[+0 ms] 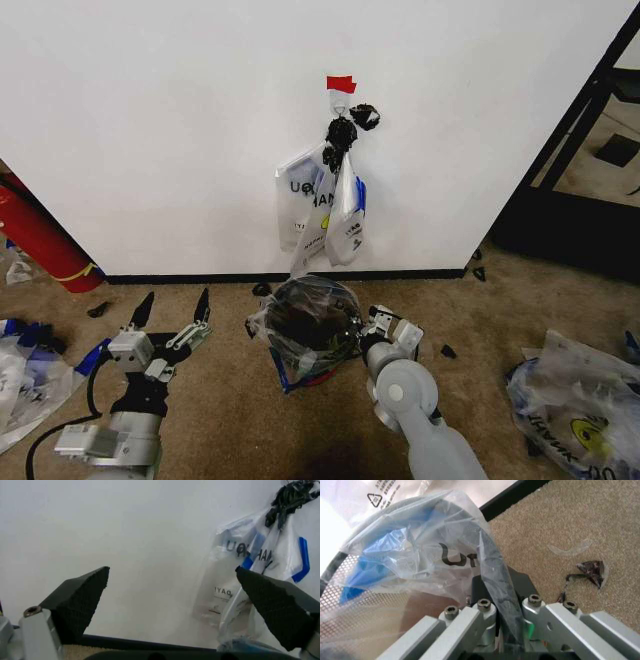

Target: Pick up the garbage bag from the wall and place it over the trash bin.

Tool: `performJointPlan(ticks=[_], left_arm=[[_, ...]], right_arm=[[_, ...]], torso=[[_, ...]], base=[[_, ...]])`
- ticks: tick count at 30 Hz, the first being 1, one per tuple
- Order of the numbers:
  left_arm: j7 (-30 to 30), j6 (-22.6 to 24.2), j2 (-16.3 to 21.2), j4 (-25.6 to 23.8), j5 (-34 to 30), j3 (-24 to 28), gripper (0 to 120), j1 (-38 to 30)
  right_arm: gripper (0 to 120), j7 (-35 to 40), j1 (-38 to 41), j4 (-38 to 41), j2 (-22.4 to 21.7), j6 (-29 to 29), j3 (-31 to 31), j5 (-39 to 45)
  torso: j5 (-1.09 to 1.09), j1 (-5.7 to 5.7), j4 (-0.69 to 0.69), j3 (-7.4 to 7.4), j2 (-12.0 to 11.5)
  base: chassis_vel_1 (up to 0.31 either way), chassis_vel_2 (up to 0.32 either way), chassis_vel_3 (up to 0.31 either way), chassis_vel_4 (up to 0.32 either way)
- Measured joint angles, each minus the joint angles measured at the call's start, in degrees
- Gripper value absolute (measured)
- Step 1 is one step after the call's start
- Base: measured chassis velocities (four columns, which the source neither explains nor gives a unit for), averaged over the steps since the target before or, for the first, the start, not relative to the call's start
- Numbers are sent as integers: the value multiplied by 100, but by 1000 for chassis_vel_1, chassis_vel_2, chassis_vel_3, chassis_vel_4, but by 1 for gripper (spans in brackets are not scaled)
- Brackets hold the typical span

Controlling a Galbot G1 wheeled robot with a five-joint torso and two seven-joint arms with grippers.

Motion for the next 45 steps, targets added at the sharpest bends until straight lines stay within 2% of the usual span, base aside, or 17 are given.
performJointPlan(ticks=[5, 7, 8, 13, 14, 18, 19, 22, 27, 28, 34, 39, 41, 45], left_arm=[[-128, 66, -33, -42, 65, 8, 100, 1], [-175, 100, -38, -46, 67, 13, 100, -5], [-175, 100, -38, -46, 67, 13, 100, -5], [-247, 174, -85, -45, 67, 121, 100, -30], [-247, 174, -85, -45, 67, 121, 100, -30], [-264, 193, -109, -45, 108, 218, 100, -43], [-274, 202, -129, -37, 148, 265, 100, -51], [-286, 213, -147, -31, 168, 299, 100, -55], [-312, 230, -160, -21, 205, 318, 100, -56], [-320, 234, -162, -18, 227, 325, 100, -56], [-328, 246, -162, -38, 298, 412, 100, -31], [-334, 247, 21, -52, 604, 795, 100, -8], [-396, 248, 223, 27, 964, 1177, 100, -95], [-597, 472, 621, 383, 1537, 2130, 100, -767]], right_arm=[[1, -1, -27, 4, 32, 6, 1, -6], [9, 3, -57, 50, 21, -6, -7, 11], [9, 3, -57, 50, 21, -6, -7, 11], [30, -2, -126, 150, -14, 18, 2, 41], [30, -2, -126, 150, -14, 18, 2, 41], [43, -43, -154, 214, -34, 36, 25, 53], [52, -69, -172, 242, -47, 42, 41, 53], [59, -120, -198, 272, -61, 52, 58, 52], [77, -249, -254, 291, -84, 84, 77, 25], [84, -282, -263, 290, -84, 98, 81, 15], [100, -336, -298, 270, -83, 130, 114, -12], [100, -386, -360, 258, -97, 165, 158, -18], [100, -406, -378, 256, -107, 177, 177, -18], [100, -454, -411, 307, -92, 198, 214, -1]], torso=[[2, 0, 2, 1, 0], [3, 0, 3, 1, 0], [3, 0, 3, 1, 0], [3, 1, 4, 2, -2], [3, 1, 4, 2, -2], [3, 1, 2, 2, -2], [3, 1, 3, 2, -2], [2, 1, 2, 2, -2], [2, 1, 2, 2, -2], [2, 1, 2, 2, -2], [2, 1, 3, 2, -2], [2, 1, 3, 1, -2], [3, 1, 4, 1, -2], [0, 1, -1, 2, -2]], base=[[0, 0, 0, 0], [0, 0, 0, 0], [0, 0, 0, 0], [0, 0, 0, 0], [0, 0, 0, 0], [0, 0, 0, 0], [0, 0, 0, 0], [0, 0, 0, 0], [0, 0, 0, 0], [0, 0, 0, 0], [0, 0, 0, 0], [0, 0, 0, 0], [0, 0, 0, 0], [0, 0, 0, 0]])
